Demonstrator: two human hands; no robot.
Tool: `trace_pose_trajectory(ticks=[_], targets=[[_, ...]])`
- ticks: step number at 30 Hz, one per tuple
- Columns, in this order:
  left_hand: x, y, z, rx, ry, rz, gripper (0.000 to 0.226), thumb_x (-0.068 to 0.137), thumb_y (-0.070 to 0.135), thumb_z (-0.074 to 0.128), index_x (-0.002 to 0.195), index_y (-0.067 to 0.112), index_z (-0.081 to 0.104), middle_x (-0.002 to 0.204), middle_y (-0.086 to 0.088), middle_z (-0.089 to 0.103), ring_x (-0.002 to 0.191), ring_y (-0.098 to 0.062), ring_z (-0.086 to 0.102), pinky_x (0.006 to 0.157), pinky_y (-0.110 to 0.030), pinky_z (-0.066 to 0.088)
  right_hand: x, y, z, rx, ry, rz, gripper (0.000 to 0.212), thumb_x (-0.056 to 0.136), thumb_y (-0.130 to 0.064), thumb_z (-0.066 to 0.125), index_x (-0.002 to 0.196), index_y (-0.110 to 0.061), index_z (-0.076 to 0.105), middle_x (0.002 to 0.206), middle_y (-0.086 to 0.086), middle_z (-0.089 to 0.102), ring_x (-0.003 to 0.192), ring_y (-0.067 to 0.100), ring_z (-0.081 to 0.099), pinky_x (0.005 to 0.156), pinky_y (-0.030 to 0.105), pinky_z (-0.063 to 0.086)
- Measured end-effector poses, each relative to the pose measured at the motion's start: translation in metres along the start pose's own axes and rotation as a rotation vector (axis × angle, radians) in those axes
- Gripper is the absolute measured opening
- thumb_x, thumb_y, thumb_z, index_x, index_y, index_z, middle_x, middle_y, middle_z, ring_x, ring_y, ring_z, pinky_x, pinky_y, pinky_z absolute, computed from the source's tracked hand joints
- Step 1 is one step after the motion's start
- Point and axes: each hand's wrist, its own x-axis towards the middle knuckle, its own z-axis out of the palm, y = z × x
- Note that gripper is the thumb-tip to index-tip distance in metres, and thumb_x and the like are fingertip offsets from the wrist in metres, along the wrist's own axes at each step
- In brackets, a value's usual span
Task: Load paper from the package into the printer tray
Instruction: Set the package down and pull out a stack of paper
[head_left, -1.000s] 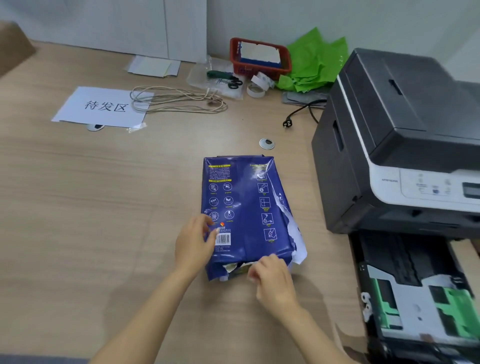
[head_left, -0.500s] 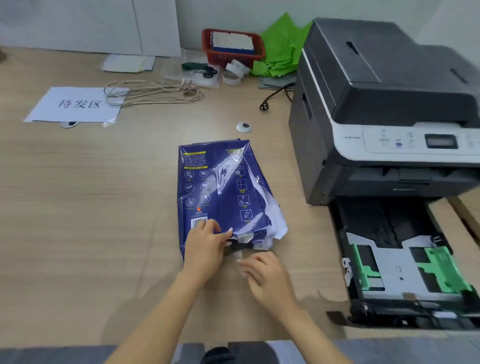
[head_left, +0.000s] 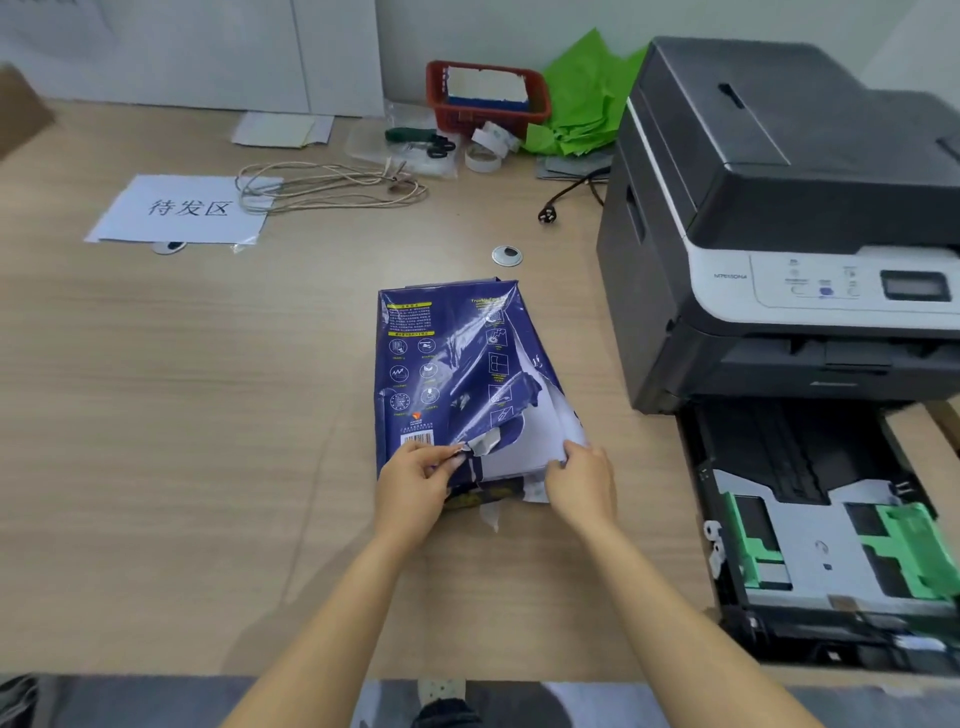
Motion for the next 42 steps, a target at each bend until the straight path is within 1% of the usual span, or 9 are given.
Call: trace_pose_trajectory(ticks=[3, 8, 14, 21, 25, 29, 32, 37, 42], targets=[[0.002, -0.001, 0.0, 0.011, 0.0, -0.015, 0.016, 0.082, 0.023, 0.068, 0.095, 0.02, 0.077, 0.073, 0.009, 0.052, 0.067, -0.012, 0.053, 0.063, -0.05, 0.055, -0.004, 0.003, 0.006, -0.071, 0.048, -0.032, 0.025, 0.087, -0.015, 0.044, 0.101, -0.004, 0.06, 0.116, 0.018, 0.053, 0.109, 0.037, 0.049, 0.085, 0.038, 0.043], [0.005, -0.003, 0.0, 0.019, -0.003, -0.019, 0.016, 0.083, 0.023, 0.068, 0.095, 0.02, 0.077, 0.074, 0.009, 0.052, 0.069, -0.012, 0.053, 0.073, -0.039, 0.051, -0.003, 0.004, 0.014, -0.151, 0.092, -0.066, 0.047, 0.09, -0.021, 0.046, 0.136, -0.015, 0.049, 0.124, 0.011, 0.051, 0.118, 0.03, 0.046, 0.095, 0.036, 0.041], [0.006, -0.005, 0.0, 0.046, -0.015, 0.005, 0.016, 0.083, 0.023, 0.067, 0.096, 0.024, 0.077, 0.073, 0.009, 0.051, 0.066, -0.005, 0.051, 0.063, -0.018, 0.039, -0.009, 0.005, 0.02, -0.265, 0.205, -0.145, 0.045, 0.089, -0.022, 0.051, 0.133, -0.012, 0.053, 0.132, 0.013, 0.049, 0.119, 0.034, 0.044, 0.092, 0.038, 0.04], [0.009, -0.007, 0.0, 0.061, -0.016, -0.003, 0.016, 0.083, 0.024, 0.068, 0.096, 0.023, 0.077, 0.073, 0.011, 0.051, 0.066, -0.005, 0.051, 0.062, -0.016, 0.038, -0.015, -0.003, 0.025, -0.153, 0.331, -0.226, 0.028, 0.08, -0.018, 0.065, 0.104, -0.005, 0.064, 0.104, 0.014, 0.061, 0.096, 0.037, 0.055, 0.074, 0.039, 0.045], [0.008, -0.006, -0.001, 0.058, -0.035, 0.004, 0.018, 0.083, 0.024, 0.068, 0.098, 0.025, 0.076, 0.073, 0.01, 0.05, 0.066, -0.006, 0.05, 0.064, -0.021, 0.039, -0.009, -0.016, 0.017, 0.19, 0.155, -0.077, 0.022, 0.091, -0.019, 0.052, 0.11, -0.009, 0.051, 0.1, 0.009, 0.065, 0.09, 0.033, 0.059, 0.068, 0.033, 0.041], [0.004, -0.004, -0.005, -0.001, -0.076, 0.032, 0.036, 0.082, 0.02, 0.069, 0.117, 0.026, 0.068, 0.082, 0.01, 0.057, 0.075, -0.003, 0.056, 0.073, -0.018, 0.045, 0.008, -0.016, 0.012, 0.495, 0.002, 0.147, 0.029, 0.085, -0.012, 0.051, 0.112, -0.016, 0.06, 0.112, 0.012, 0.067, 0.094, 0.035, 0.067, 0.081, 0.043, 0.056], [0.0, -0.005, -0.017, -0.251, -0.103, -0.017, 0.058, 0.078, 0.004, 0.068, 0.129, 0.029, 0.055, 0.1, 0.004, 0.061, 0.086, -0.008, 0.06, 0.076, -0.014, 0.052, 0.013, -0.008, -0.003, 0.736, -0.014, 0.23, 0.03, 0.083, 0.002, 0.049, 0.106, -0.012, 0.063, 0.095, 0.013, 0.066, 0.076, 0.03, 0.067, 0.054, 0.028, 0.059], [-0.006, -0.018, -0.033, -0.394, 0.207, -0.213, 0.022, 0.064, 0.015, 0.06, 0.082, 0.029, 0.056, 0.083, -0.003, 0.056, 0.079, -0.024, 0.056, 0.079, -0.048, 0.052, -0.002, 0.017, -0.038, 0.842, -0.162, 0.302, 0.029, 0.084, 0.013, 0.042, 0.093, -0.009, 0.059, 0.074, 0.013, 0.063, 0.062, 0.023, 0.058, 0.04, 0.018, 0.049], [-0.034, -0.03, -0.034, -0.474, 0.012, -0.589, 0.035, 0.081, 0.03, 0.068, 0.099, 0.009, 0.046, 0.082, -0.006, 0.056, 0.055, -0.017, 0.053, 0.041, -0.024, 0.042, -0.034, 0.045, -0.057, 0.806, -0.344, 0.333, 0.029, 0.087, 0.015, 0.042, 0.086, -0.011, 0.054, 0.078, 0.013, 0.061, 0.067, 0.023, 0.058, 0.041, 0.016, 0.053]])
